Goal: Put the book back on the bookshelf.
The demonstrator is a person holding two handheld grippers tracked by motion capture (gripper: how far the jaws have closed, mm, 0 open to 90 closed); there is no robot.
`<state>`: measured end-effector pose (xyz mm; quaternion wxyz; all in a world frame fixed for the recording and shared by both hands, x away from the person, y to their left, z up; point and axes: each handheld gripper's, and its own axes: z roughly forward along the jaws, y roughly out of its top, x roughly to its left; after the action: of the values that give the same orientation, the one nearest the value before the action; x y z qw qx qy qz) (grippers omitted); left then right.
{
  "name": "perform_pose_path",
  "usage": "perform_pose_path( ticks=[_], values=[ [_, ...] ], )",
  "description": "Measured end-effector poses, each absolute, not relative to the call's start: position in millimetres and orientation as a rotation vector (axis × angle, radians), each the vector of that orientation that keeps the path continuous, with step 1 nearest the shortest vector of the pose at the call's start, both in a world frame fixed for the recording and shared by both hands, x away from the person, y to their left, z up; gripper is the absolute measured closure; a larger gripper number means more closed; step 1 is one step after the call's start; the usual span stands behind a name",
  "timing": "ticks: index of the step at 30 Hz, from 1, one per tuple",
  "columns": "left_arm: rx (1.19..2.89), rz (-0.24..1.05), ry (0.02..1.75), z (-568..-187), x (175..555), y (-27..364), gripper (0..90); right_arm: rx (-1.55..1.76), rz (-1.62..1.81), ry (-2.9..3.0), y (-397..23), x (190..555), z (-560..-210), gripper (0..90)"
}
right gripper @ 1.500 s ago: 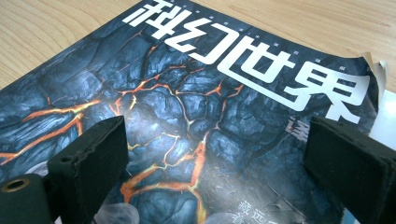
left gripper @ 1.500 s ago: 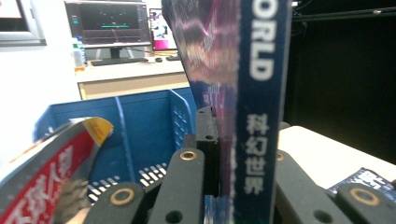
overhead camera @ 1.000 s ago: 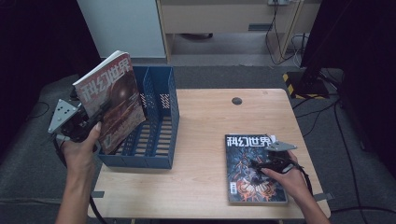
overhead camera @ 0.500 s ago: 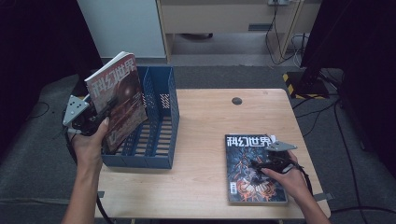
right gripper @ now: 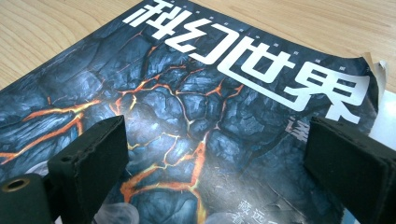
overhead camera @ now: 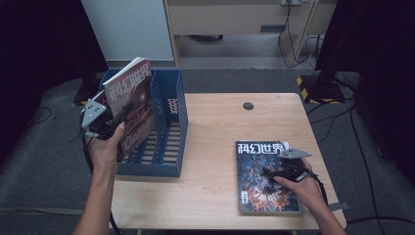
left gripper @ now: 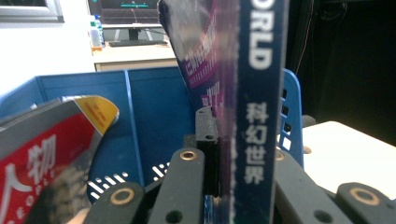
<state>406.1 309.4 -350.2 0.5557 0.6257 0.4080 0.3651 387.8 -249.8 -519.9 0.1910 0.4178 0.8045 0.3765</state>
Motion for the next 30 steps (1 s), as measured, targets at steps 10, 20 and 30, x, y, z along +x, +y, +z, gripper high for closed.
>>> perform_pose_path(
  ticks=[10,20,30],
  values=[
    [1.48,0.866,0.983,-363,412,310,84.1,1.176,1.06,2.258,-250,388,-520,6.8],
    [1.482,0.88,0.988,-367,415,309,84.1,1.177,1.061,2.257,-250,388,-520,6.8],
    [1.45,0.857,0.994,-383,421,304,84.1,1.175,1.063,2.257,-250,387,-520,6.8]
  ],
)
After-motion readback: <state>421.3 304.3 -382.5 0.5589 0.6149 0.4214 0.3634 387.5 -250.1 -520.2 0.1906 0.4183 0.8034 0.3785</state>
